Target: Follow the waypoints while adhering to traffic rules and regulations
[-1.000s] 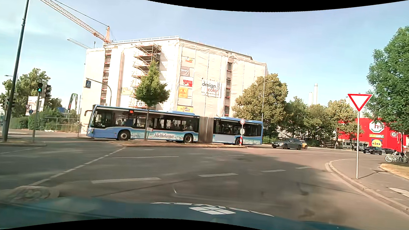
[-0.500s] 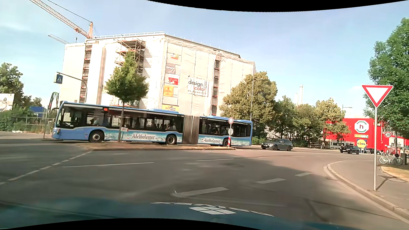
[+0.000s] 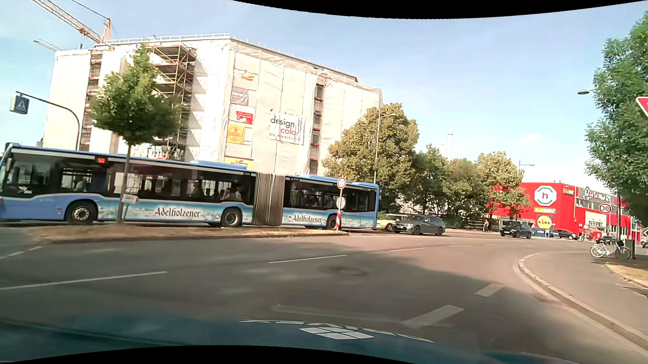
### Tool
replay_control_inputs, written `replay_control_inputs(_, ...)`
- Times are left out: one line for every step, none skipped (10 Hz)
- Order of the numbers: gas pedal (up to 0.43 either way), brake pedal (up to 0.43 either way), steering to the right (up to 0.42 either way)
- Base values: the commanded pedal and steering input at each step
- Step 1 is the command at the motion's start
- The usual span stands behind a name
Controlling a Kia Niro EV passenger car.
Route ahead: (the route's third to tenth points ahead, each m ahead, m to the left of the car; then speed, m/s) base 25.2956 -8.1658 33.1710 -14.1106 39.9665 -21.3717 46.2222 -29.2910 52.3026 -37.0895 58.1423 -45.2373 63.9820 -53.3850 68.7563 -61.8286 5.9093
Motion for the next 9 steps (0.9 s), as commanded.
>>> replay_control_inputs(0.268, 0.000, 0.132)
replay_control_inputs(0.268, 0.000, 0.140)
replay_control_inputs(0.260, 0.000, 0.145)
replay_control_inputs(0.260, 0.000, 0.150)
replay_control_inputs(0.260, 0.000, 0.156)
replay_control_inputs(0.260, 0.000, 0.159)
replay_control_inputs(0.260, 0.000, 0.161)
replay_control_inputs(0.228, 0.000, 0.167)
replay_control_inputs(0.209, 0.000, 0.170)
